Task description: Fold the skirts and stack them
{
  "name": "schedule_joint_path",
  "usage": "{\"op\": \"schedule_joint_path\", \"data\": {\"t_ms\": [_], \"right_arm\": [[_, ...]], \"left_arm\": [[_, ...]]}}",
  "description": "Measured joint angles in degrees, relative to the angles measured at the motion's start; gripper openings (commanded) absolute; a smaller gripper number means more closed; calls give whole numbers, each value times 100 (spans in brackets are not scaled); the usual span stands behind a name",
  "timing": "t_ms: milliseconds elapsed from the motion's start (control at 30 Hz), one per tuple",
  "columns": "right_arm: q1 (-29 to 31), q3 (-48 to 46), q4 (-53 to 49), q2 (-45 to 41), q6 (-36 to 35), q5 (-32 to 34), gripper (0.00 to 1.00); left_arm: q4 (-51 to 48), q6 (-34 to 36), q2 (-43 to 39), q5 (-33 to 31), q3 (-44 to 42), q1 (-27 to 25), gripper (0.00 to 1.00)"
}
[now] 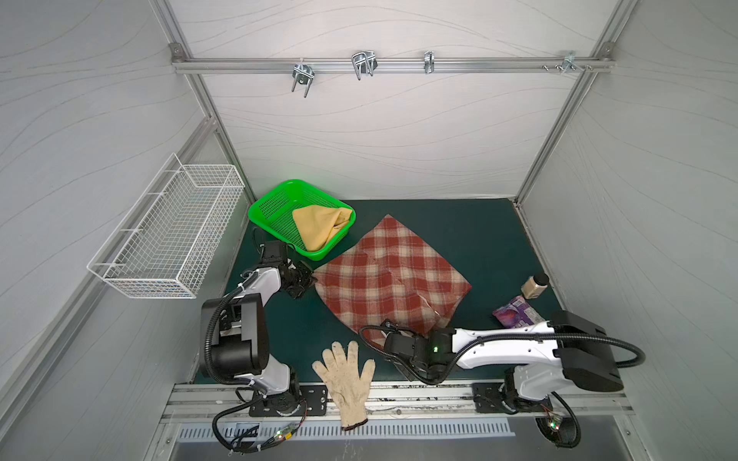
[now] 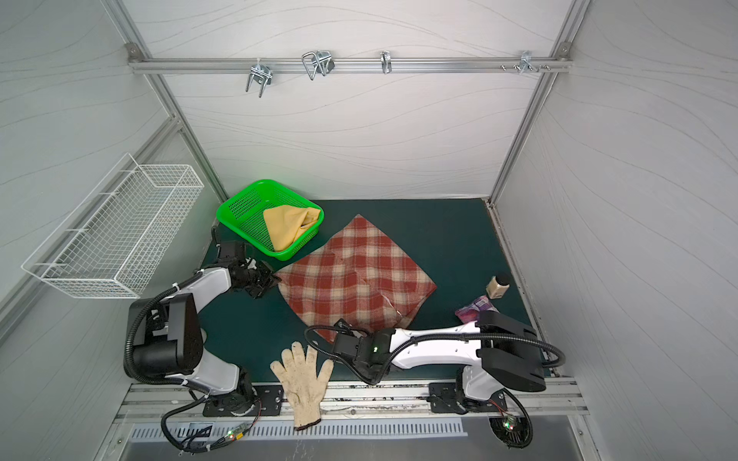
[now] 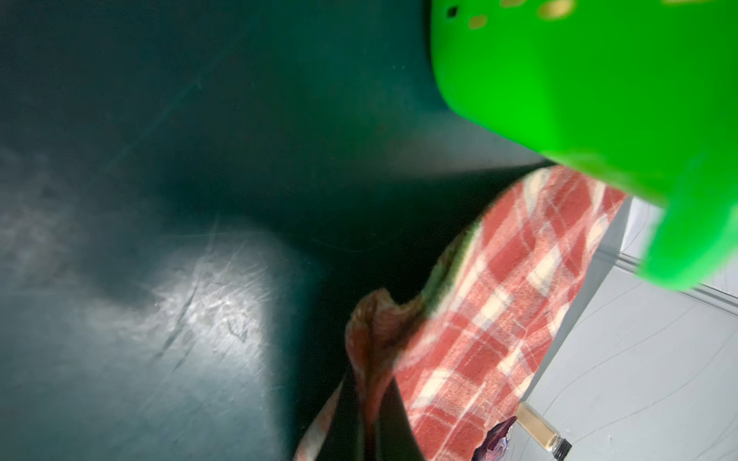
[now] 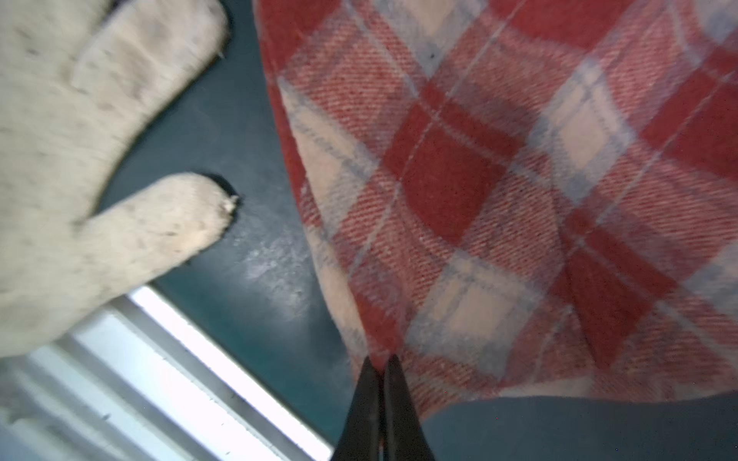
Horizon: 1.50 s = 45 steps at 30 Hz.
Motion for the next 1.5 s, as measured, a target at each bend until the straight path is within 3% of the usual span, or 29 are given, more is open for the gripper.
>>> {"op": "schedule_joint_path", "data": {"t_ms": [667, 967, 1500], "right_arm": [[560, 1390, -684, -1021, 173, -76, 0], [468, 935, -518, -1624, 675, -544, 0], [-741, -192, -267, -2446, 1152, -1091, 0]], "left_arm": [[-1224, -142, -1513, 177, 962, 450, 0], [-1349, -413, -2153, 225, 1213, 435, 0], [-678, -564, -1631, -221, 1445, -833, 0]]}}
